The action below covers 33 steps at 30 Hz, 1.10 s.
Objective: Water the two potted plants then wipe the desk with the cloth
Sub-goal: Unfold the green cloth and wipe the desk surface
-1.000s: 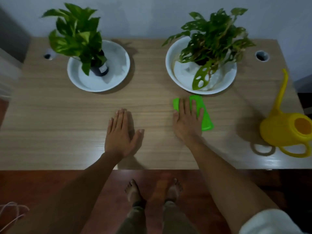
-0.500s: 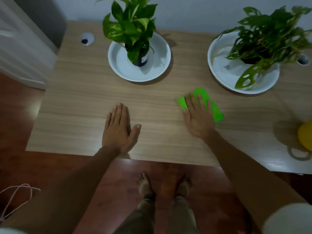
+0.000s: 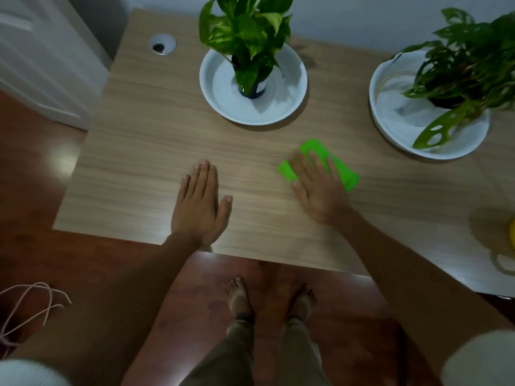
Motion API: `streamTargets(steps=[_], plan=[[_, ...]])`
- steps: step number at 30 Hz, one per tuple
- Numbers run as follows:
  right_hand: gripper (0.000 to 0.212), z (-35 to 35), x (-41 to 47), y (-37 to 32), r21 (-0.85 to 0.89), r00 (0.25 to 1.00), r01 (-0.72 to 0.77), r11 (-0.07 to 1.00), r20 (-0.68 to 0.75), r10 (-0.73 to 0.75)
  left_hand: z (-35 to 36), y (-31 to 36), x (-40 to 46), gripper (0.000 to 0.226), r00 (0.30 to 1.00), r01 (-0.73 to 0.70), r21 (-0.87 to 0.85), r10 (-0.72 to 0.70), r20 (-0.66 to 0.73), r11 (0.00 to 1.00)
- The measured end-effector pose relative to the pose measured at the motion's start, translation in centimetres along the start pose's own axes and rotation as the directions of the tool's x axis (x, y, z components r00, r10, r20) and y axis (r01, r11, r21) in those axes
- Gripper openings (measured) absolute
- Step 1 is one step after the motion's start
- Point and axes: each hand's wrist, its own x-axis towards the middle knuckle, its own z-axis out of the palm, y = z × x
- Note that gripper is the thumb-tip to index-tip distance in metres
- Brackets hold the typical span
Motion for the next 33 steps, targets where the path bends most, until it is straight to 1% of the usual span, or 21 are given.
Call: streamTargets(steps=[2,3,4,6,7,9,10,11,12,13,15,17,18,20,22,24,26,27,29,31,33], plan=[[0.061,-0.5,3.6,-2.5,0.066,0.981,-0.189,0.98,-0.027,0.191,-0.2,-0.1,0.1,0.073,1.0,0.0,-0.022,0.0,-0.004,1.0],[0.062,-0.3,4.6,-4.5,0.091,0.978,-0.206,0.974,-0.021,0.208,-0.5,-0.1,0.1,0.07,1.0,0.004,-0.044,-0.004,-0.009,0.999],[0.062,0.0,4.9,-6.6,0.091,0.984,-0.172,0.981,-0.019,0.175,-0.7,-0.1,0.0,0.068,1.0,0.02,-0.072,-0.021,-0.014,0.997],[0.062,1.2,3.0,-10.6,0.042,1.0,0.016,0.999,-0.004,-0.016,-1.4,-0.3,-0.1,0.067,0.998,0.047,-0.095,-0.051,-0.037,0.994],[0.061,1.8,1.0,-12.0,0.019,0.99,0.138,0.99,0.022,-0.138,-1.8,-0.5,-0.1,0.066,0.997,0.057,-0.086,-0.061,-0.05,0.995],[0.06,2.5,-3.0,-12.1,0.004,0.924,0.373,0.928,0.086,-0.372,-2.3,-1.5,0.1,0.067,0.996,0.071,-0.057,-0.074,-0.057,0.996],[0.06,2.5,-4.2,-10.8,0.009,0.883,0.454,0.891,0.123,-0.452,-2.5,-1.9,0.2,0.067,0.995,0.08,-0.045,-0.082,-0.052,0.996],[0.059,2.3,-4.4,-8.8,0.011,0.862,0.489,0.872,0.146,-0.485,-2.6,-2.3,0.2,0.067,0.995,0.09,-0.039,-0.091,-0.042,0.995],[0.059,2.1,-3.7,-6.7,-0.008,0.874,0.472,0.881,0.137,-0.467,-2.6,-2.7,0.2,0.068,0.994,0.098,-0.039,-0.1,-0.033,0.994],[0.058,1.8,-2.2,-4.9,-0.027,0.909,0.409,0.912,0.105,-0.404,-2.6,-3.1,0.2,0.068,0.994,0.102,-0.04,-0.103,-0.027,0.994],[0.058,0.6,1.7,-3.9,-0.011,0.984,0.176,0.984,0.036,-0.176,-2.7,-3.8,-0.2,0.068,0.994,0.107,-0.038,-0.108,-0.025,0.994],[0.06,0.1,5.3,-6.6,0.038,1.0,-0.014,0.999,-0.014,0.014,-2.7,-4.2,-0.7,0.068,0.992,0.12,-0.04,-0.122,-0.037,0.992],[0.06,0.3,6.4,-8.8,0.065,0.999,-0.038,0.997,-0.011,0.039,-2.7,-4.4,-0.9,0.068,0.99,0.132,-0.04,-0.133,-0.038,0.99],[0.06,0.9,6.3,-13.4,0.068,0.998,0.058,0.996,0.004,-0.058,-3.1,-4.7,-1.2,0.068,0.988,0.151,-0.035,-0.152,-0.041,0.988],[0.06,2.0,3.2,-16.4,0.031,0.964,0.262,0.964,0.031,-0.263,-3.6,-4.9,-1.5,0.068,0.986,0.16,-0.028,-0.161,-0.037,0.987],[0.06,2.5,-1.0,-16.0,0.005,0.889,0.451,0.892,0.077,-0.451,-4.1,-4.9,-1.5,0.069,0.988,0.149,-0.026,-0.15,-0.036,0.989],[0.06,2.9,-3.8,-12.7,0.008,0.837,0.538,0.843,0.116,-0.535,-4.6,-5.3,-1.4,0.07,0.988,0.147,-0.035,-0.148,-0.03,0.988],[0.059,2.7,-4.1,-10.6,-0.002,0.849,0.517,0.856,0.127,-0.513,-4.8,-5.7,-1.4,0.07,0.988,0.153,-0.04,-0.154,-0.022,0.987],[0.058,2.1,-2.4,-7.7,-0.028,0.913,0.4,0.916,0.102,-0.395,-5.1,-6.7,-1.3,0.071,0.985,0.169,-0.042,-0.17,-0.012,0.985],[0.058,1.4,1.4,-8.5,-0.011,0.974,0.219,0.976,0.056,-0.218,-5.3,-7.9,-1.3,0.071,0.981,0.19,-0.041,-0.191,-0.019,0.981],[0.06,0.9,5.3,-12.3,0.014,0.997,0.07,0.997,-0.013,-0.07,-5.6,-8.2,-1.1,0.07,0.976,0.212,-0.046,-0.213,-0.036,0.976]])
